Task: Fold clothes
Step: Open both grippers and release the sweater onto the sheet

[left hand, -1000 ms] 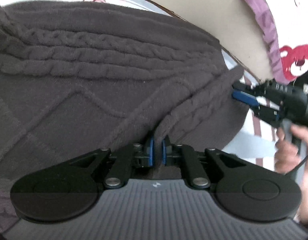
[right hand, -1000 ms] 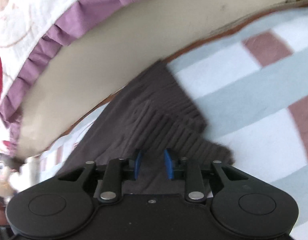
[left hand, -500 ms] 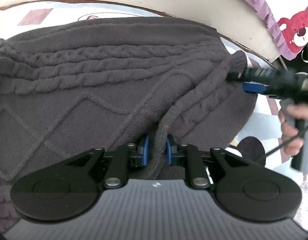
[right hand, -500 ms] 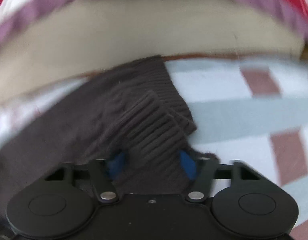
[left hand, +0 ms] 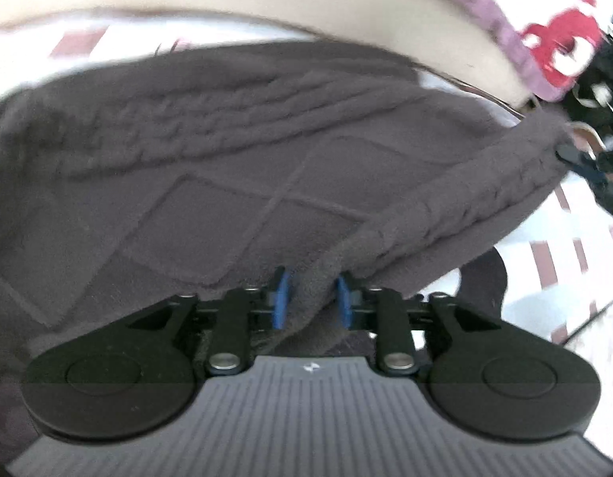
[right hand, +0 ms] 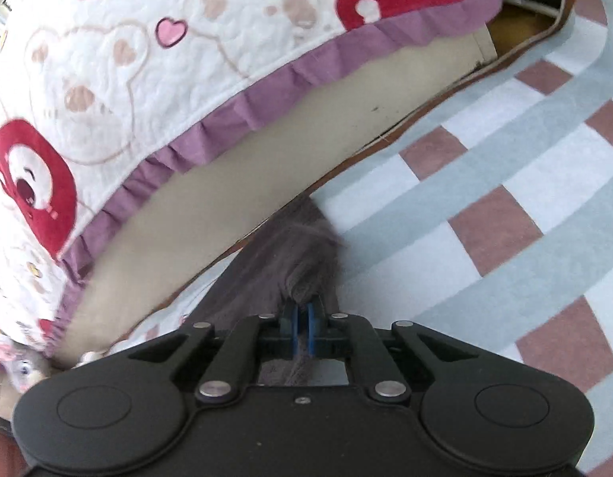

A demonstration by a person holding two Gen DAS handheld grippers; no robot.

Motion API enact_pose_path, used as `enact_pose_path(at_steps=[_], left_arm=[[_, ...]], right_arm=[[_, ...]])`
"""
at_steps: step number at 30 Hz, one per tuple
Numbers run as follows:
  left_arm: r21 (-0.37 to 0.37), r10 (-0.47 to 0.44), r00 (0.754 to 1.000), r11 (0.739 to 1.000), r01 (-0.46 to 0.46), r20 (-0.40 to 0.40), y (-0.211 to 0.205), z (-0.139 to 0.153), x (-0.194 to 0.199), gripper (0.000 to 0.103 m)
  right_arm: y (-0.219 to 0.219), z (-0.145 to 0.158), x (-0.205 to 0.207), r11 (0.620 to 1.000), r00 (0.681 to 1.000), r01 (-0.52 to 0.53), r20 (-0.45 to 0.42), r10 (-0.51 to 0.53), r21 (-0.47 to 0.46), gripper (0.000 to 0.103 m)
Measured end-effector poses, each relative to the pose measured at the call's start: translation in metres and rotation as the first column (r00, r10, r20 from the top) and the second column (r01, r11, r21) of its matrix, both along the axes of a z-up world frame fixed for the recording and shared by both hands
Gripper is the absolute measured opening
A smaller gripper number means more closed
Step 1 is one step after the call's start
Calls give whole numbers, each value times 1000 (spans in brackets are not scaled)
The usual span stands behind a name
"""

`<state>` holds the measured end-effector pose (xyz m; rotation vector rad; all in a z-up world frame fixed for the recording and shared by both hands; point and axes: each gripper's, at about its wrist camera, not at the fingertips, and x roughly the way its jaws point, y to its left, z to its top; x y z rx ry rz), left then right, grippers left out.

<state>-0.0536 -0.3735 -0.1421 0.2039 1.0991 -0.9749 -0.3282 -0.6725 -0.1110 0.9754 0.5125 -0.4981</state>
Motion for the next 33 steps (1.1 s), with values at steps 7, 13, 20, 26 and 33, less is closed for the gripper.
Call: enact_pose_path(at_steps=[7,13,20,26,33], left_arm=[[111,-56,994,993,46,96,35,15,-18,46],[226,71,994,970,-87,77,85,2,-3,49],[193,42,945,975,-110,324,139,43,-10,57],[115,345,897,915,-387,277,251,73,26,60],[115,366,903,910,-398,225,289,58,16,70]], right_arm=[[-4,20,-13,945,913,-232,-387,129,-232,2],[-40,-24,-34,972,871,-230,-455,188,-39,21],[-56,-71,-12,914,898,-302,-241,369,272,59],[-58,-86,6,906,909,-320,-179,376,277,59],[-53,-92,39,900,902,-384,-125,414,209,61]])
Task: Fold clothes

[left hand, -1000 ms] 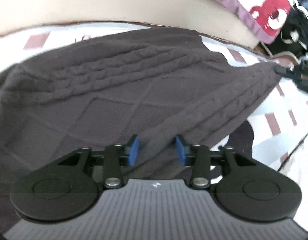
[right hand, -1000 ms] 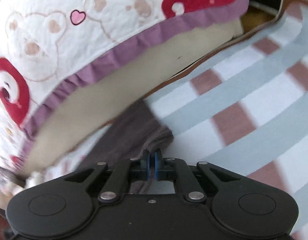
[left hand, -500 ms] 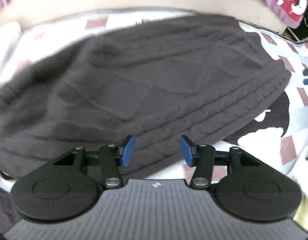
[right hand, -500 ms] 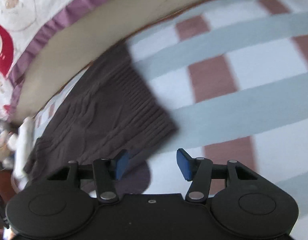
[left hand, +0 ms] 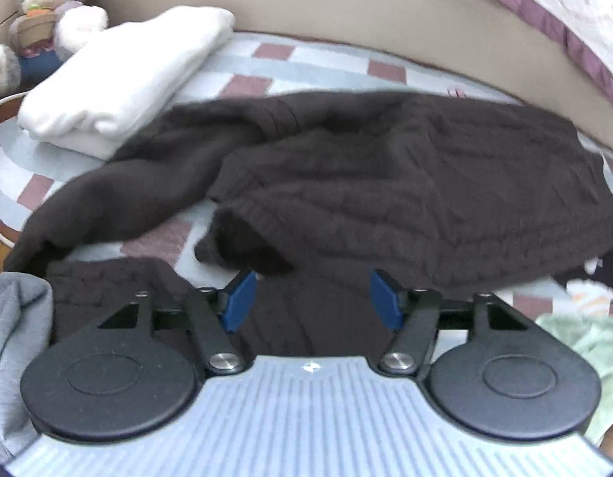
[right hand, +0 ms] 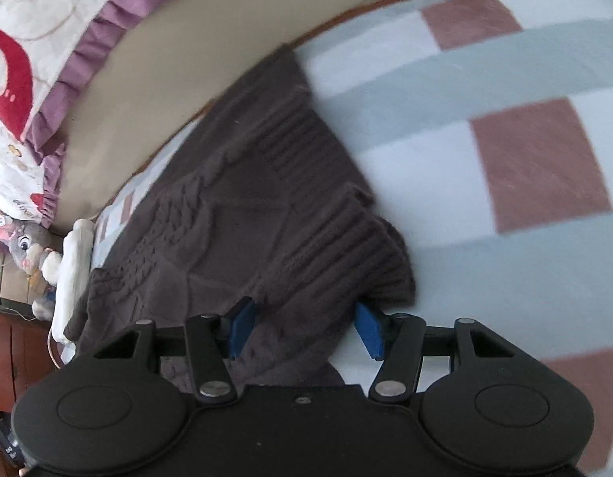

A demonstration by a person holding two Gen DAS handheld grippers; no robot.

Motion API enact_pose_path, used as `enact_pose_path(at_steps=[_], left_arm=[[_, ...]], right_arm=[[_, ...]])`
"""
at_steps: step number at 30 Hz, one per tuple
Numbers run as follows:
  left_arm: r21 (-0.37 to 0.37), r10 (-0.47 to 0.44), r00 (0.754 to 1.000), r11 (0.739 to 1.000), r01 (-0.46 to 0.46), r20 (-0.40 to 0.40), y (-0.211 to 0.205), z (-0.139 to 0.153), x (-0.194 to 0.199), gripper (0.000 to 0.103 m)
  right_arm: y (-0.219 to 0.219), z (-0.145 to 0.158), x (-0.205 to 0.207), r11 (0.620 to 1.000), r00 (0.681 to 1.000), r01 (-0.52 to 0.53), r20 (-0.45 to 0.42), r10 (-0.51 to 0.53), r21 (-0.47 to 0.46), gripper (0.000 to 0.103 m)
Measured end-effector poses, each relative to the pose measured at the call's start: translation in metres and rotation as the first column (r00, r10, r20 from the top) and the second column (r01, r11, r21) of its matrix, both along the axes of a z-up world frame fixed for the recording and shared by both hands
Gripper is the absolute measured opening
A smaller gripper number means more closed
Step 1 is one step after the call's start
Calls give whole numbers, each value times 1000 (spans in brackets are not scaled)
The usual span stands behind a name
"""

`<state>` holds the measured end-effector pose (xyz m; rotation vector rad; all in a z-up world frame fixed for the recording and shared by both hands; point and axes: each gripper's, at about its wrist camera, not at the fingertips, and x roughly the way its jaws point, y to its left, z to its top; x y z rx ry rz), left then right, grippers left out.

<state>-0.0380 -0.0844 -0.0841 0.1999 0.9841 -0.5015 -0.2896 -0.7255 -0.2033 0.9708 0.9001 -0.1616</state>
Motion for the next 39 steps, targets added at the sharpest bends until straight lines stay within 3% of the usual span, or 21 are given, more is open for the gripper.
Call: enact_pose_path(at_steps=[2,3,5,7,10,13,15,17,19,20,23,25,26,28,31,35,39], left_arm=[[-1,14,1000,1000,-14,0,-1,-8,1,71],[-25,36,999,999,-37,-13,-1,-12,5,72],[-82,79,996,993,-82,-41,0,-18,14,72],[-160,113,991,979,-123,-71,4,-20,25,73],[-236,150,973,953,-190,-176,6,-26,43,83],[-280,206,922,911,-302,-327,8,-44,59,83],[-285,223,896,894,-345,-385,7,-55,63,83],[-284,211,895,898,-336,-394,0,-63,63,80],[-292,147,924,921,-258,-353,-12,-64,55,28],[-276,111,939,939,-207,-324,-20,-60,48,10],[-227,72,986,968,-105,-150,-34,-28,20,8],[-234,62,997,970,-70,-42,-30,1,-1,8],[-259,56,998,964,-61,-24,-23,13,-9,7],[-316,-8,998,949,-11,-58,-8,27,-27,7],[-309,-53,985,951,1,-161,13,26,-47,7],[-254,-19,949,965,-65,-315,29,-7,-56,8],[-218,-11,920,973,-81,-393,19,-27,-54,12]], right_arm=[[5,1,9,998,1000,-9,1,9,-63,29],[8,2,14,994,1000,-19,-11,18,-104,22],[15,12,17,984,999,-40,-7,40,-175,18],[24,34,15,960,998,-60,16,67,-273,6],[30,74,0,930,995,-65,44,86,-363,6],[37,97,-16,903,987,-138,16,158,-408,6],[41,90,-20,891,981,-192,-48,189,-411,6],[42,74,-21,879,974,-226,-122,192,-420,6],[37,57,-19,896,975,-213,-146,168,-390,6],[33,50,-19,908,978,-195,-144,150,-372,6],[32,49,-17,913,983,-168,-128,129,-371,6],[33,64,-23,917,988,-153,-87,130,-367,5],[34,74,-29,918,989,-144,-65,129,-370,5],[32,93,-44,931,992,-128,-27,126,-343,5],[39,102,-70,920,992,-129,-42,123,-370,5],[44,64,-94,924,981,-135,-177,75,-358,5],[37,26,-92,955,960,-108,-280,28,-276,11]])
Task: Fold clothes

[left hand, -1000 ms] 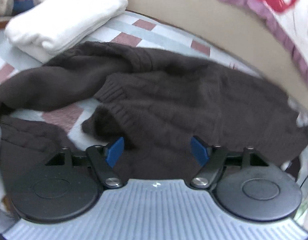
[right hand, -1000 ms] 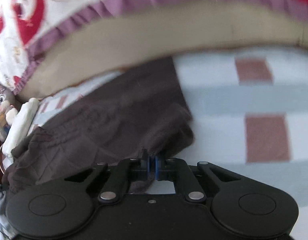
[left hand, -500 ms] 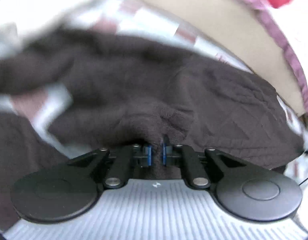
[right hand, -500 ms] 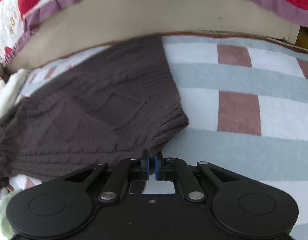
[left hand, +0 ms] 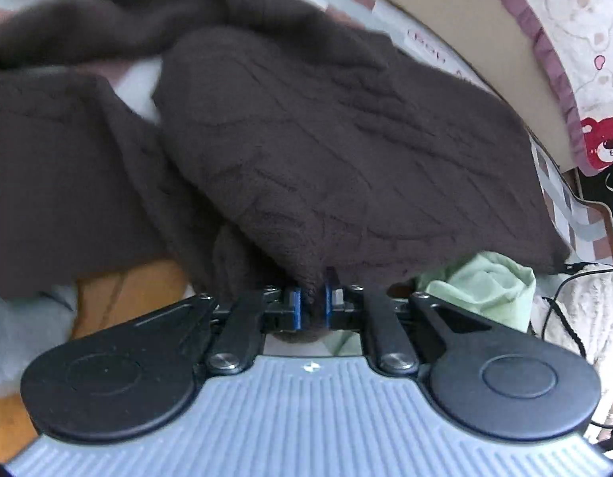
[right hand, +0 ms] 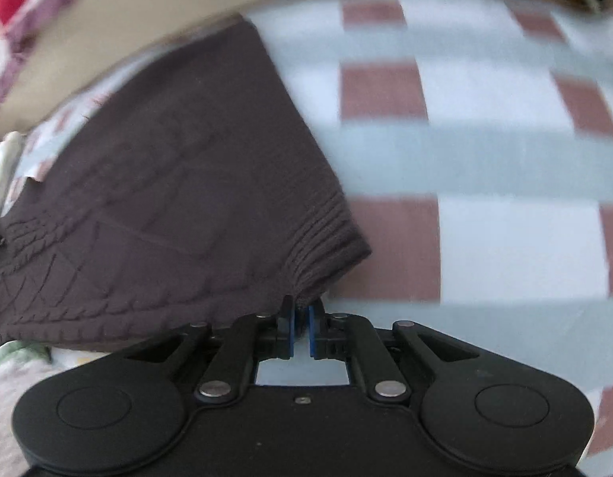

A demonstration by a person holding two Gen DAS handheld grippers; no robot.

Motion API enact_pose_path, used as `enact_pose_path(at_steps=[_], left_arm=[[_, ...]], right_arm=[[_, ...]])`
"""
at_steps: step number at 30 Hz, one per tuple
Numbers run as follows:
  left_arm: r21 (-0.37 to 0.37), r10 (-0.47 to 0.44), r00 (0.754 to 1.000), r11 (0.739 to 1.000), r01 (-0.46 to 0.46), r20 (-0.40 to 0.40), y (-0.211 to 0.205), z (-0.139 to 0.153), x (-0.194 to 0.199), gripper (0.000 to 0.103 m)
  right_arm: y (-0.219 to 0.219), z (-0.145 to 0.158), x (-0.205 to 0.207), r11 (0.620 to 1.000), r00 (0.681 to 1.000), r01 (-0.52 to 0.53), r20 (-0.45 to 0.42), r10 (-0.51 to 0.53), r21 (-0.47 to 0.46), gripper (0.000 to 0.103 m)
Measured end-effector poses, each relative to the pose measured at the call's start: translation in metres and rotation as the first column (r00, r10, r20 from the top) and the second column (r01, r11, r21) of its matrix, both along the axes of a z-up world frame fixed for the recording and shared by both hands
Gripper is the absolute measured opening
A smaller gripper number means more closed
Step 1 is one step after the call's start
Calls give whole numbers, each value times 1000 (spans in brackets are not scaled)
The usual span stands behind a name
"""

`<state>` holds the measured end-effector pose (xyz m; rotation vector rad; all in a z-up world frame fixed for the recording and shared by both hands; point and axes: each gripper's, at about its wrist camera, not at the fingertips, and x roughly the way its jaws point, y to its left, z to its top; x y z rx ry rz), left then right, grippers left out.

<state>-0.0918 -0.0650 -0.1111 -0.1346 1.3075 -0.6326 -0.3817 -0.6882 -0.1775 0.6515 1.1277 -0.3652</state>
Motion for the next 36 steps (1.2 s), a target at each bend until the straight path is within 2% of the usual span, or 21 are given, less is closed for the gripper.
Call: enact_pose_path(at_steps=[1,2,3,4,5,8,11,13,16,20,23,25,26,29,31,32,34,36], left_arm=[[6,-11,1000,1000,11,5,-5,5,2,15],[11,-24,999,1000,24,22,-7,13,4,22],[8,-35,998,999,35,54,-7,24,4,34],[-5,-37,995,999,38,94,-4,36,7,39],[-26,-29,991,999,33,133,1,48,12,48],[-79,22,972,997,-3,235,9,76,29,55],[-99,69,955,994,-42,287,1,81,61,56],[-100,93,945,993,-65,313,-9,75,86,56],[-51,96,934,995,-83,344,-28,58,118,56],[101,26,917,992,-72,398,-59,34,152,56],[137,18,914,987,-80,406,-66,20,163,56],[103,60,920,989,-107,388,-65,12,169,59],[63,94,923,990,-127,374,-62,10,171,62],[-88,207,923,978,-189,325,-55,6,175,65],[-187,270,919,957,-223,286,-53,4,176,65],[-202,279,918,953,-228,282,-55,2,176,65],[-168,257,916,963,-213,309,-67,-3,176,65],[-100,207,912,978,-184,353,-81,-6,175,65]], right_arm=[[0,0,3,1000,1000,8,-25,-9,-10,19],[1,11,6,998,1000,11,-23,-12,-57,20],[2,23,9,994,1000,14,-20,-16,-106,24],[3,35,12,988,1000,17,-16,-19,-154,31],[4,49,14,980,1000,22,4,-22,-199,33],[11,90,27,958,994,20,109,12,-287,36],[24,109,58,971,965,-14,251,75,-237,38],[37,108,92,986,939,-67,326,113,-151,38],[43,101,146,995,901,-62,425,90,-81,44],[14,70,197,992,919,92,392,-50,-89,45],[-15,31,214,985,932,151,343,-113,-85,45],[-29,6,206,965,938,229,292,-185,-127,45],[-35,-6,198,954,936,261,279,-213,-146,45],[-53,-17,164,942,908,322,312,-281,-89,45],[-59,-23,155,934,881,355,345,-324,-28,48],[-62,-25,150,929,868,371,355,-347,3,48],[-61,-28,152,942,876,337,367,-313,0,48],[-55,-24,164,967,893,250,394,-216,-37,48]])
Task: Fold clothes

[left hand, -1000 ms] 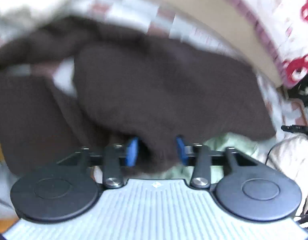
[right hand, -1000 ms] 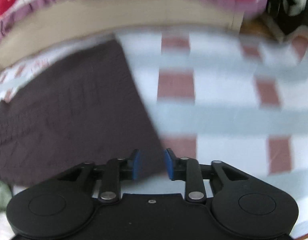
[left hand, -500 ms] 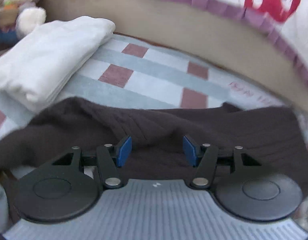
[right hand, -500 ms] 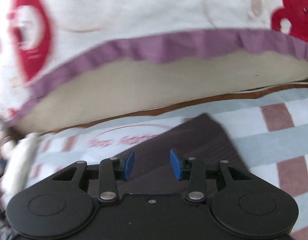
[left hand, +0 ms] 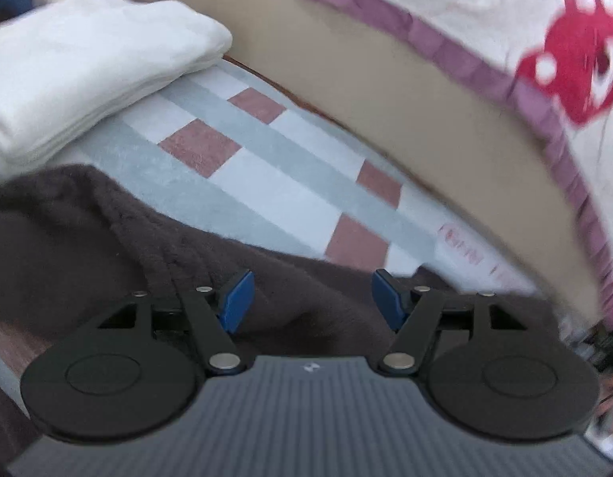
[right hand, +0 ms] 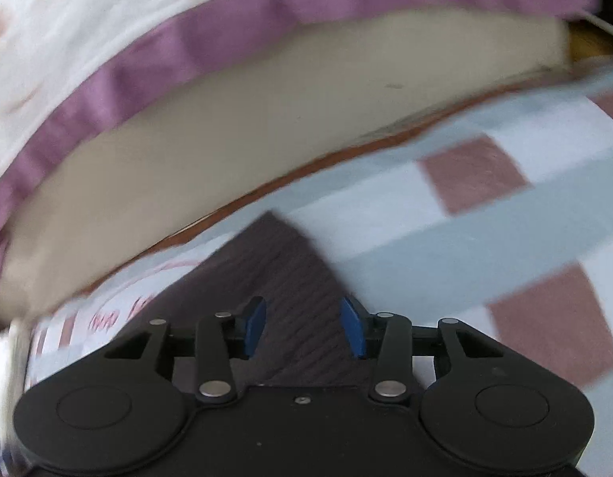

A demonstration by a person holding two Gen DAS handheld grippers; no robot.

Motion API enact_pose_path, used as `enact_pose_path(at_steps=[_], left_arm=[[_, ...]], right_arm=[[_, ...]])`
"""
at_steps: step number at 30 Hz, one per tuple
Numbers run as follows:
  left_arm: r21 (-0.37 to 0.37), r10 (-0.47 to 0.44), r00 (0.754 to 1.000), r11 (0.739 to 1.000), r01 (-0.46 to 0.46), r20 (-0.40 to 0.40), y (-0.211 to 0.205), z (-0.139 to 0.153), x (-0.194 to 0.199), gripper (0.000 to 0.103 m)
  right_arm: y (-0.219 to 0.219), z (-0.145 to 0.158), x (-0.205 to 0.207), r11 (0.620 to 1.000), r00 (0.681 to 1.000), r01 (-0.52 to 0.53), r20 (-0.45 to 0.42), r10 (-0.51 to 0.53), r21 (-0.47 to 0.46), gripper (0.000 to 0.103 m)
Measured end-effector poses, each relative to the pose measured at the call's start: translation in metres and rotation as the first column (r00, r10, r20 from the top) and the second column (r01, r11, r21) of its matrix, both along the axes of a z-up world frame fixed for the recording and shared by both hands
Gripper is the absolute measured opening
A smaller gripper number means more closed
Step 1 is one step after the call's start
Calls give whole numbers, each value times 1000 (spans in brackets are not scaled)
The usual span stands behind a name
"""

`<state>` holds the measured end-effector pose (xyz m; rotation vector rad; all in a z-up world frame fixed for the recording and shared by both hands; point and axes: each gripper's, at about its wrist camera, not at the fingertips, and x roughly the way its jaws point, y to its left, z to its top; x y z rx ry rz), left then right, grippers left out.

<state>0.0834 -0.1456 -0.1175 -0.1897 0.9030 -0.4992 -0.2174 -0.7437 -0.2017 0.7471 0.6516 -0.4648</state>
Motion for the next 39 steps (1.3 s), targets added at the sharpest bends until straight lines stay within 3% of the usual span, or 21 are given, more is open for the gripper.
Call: enact_pose_path(at_steps=[2,4,7,9,10,11,12,14,15,17,19,21,23,24,25,27,31,33,34,38,39], left_arm=[[79,-34,999,996,31,35,-13,-1,-2,65],[141,-72,996,988,63,60,-23,-2,-5,65],[240,-124,990,965,105,66,-39,-7,-5,72],[265,-131,989,958,108,69,-43,-9,-4,69],[262,-135,989,958,113,66,-44,-10,-3,61],[260,-138,988,958,118,62,-44,-11,-2,20],[268,-150,988,954,136,33,-46,-13,0,6],[307,-148,989,942,135,19,-47,-12,1,5],[323,-144,989,938,124,38,-48,-8,-3,5],[355,-149,983,929,103,105,-51,4,-12,5],[413,-169,963,908,70,208,-54,22,-24,5],[446,-149,938,895,-7,313,-50,43,-34,0],[477,-118,895,872,-114,430,-44,59,-41,0],[486,-117,877,862,-143,466,-39,64,-41,0],[474,-113,882,870,-135,458,-34,65,-38,0],[404,-102,929,913,-53,355,-21,59,-28,2],[274,-91,977,961,35,192,-5,29,-24,9],[257,-96,983,965,54,156,-4,11,-26,33],[254,-99,984,965,59,149,-5,4,-28,38],[242,-96,989,968,66,114,-9,-5,-26,45],[232,-90,991,970,65,100,-9,-5,-23,47]], right_arm=[[17,-1,10,989,991,-133,-31,131,-69,42],[40,-2,20,951,960,-275,-90,264,-142,19],[65,2,34,879,912,-405,-182,368,-251,19],[63,8,36,890,935,-339,-211,284,-304,27],[60,12,36,898,948,-297,-212,236,-325,37],[50,15,36,919,967,-220,-198,161,-328,47],[39,14,39,945,974,-115,-221,47,-307,63],[20,3,46,966,905,154,-363,-221,-206,67],[17,-1,42,951,899,263,-316,-302,-161,69],[24,-5,45,934,911,318,-218,-349,-166,71],[30,-8,64,950,934,213,-238,-266,-229,71],[24,-7,70,973,967,101,-208,-145,-209,70],[15,-7,74,985,986,-8,-165,-21,-175,66],[13,-8,76,983,989,-68,-142,44,-168,46],[13,-7,76,972,984,-127,-145,99,-197,24],[14,-5,74,956,974,-203,-142,175,-211,14],[16,18,57,940,969,-246,-63,238,-234,13],[20,33,44,943,963,-266,-11,269,-202,13],[20,37,40,943,953,-294,34,303,-154,13],[29,37,32,939,934,-341,104,343,-38,15],[30,35,33,939,932,-345,115,344,-9,22]])
